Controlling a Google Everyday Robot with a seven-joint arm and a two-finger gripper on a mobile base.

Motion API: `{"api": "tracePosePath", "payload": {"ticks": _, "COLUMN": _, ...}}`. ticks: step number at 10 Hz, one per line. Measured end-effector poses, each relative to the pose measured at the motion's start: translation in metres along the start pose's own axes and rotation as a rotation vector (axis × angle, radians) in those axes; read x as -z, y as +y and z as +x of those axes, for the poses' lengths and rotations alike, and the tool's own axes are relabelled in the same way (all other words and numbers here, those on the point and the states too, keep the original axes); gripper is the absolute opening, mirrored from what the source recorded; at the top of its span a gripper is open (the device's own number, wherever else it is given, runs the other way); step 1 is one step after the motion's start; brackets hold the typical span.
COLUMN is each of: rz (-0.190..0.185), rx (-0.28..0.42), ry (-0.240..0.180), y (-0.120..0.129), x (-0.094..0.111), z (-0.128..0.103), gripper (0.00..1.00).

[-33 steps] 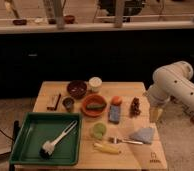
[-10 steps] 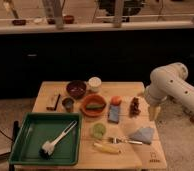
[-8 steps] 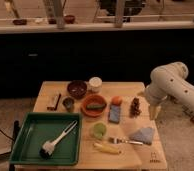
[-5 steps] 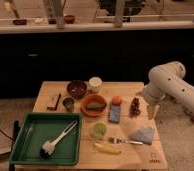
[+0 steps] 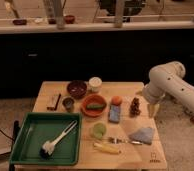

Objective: Place towel in plastic cup

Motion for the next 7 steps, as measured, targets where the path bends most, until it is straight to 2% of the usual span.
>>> {"api": "tracePosePath", "payload": {"ticks": 1, "rz": -0.004, "rx": -0.005, "ry": -0.005, "y": 0.003, "x": -0.002, "z": 0.003, "gripper": 0.8}}
{"api": "tracePosePath", "payload": {"ticks": 2, "rz": -0.019, "rx": -0.013, "ry": -0.003, "y": 0.018, "x": -0.009, "z": 0.008, "gripper": 0.8}}
{"api": "tracePosePath", "payload": {"ticks": 4, "rz": -0.023, "rx": -0.038, "ry": -0.005, "y": 0.037, "x": -0.02, "z": 0.016, "gripper": 0.8}}
{"api": "tracePosePath", "payload": {"ticks": 5, "rz": -0.02, "rx": -0.07, "ry": -0.01, "y": 0.052, "x": -0.029, "z": 0.027, "gripper": 0.8}}
{"api": "tracePosePath", "payload": {"ticks": 7, "rz": -0.008, "rx": -0.092, "ry": -0.027, "y": 0.06, "x": -0.035, "z": 0.024, "gripper": 0.8}}
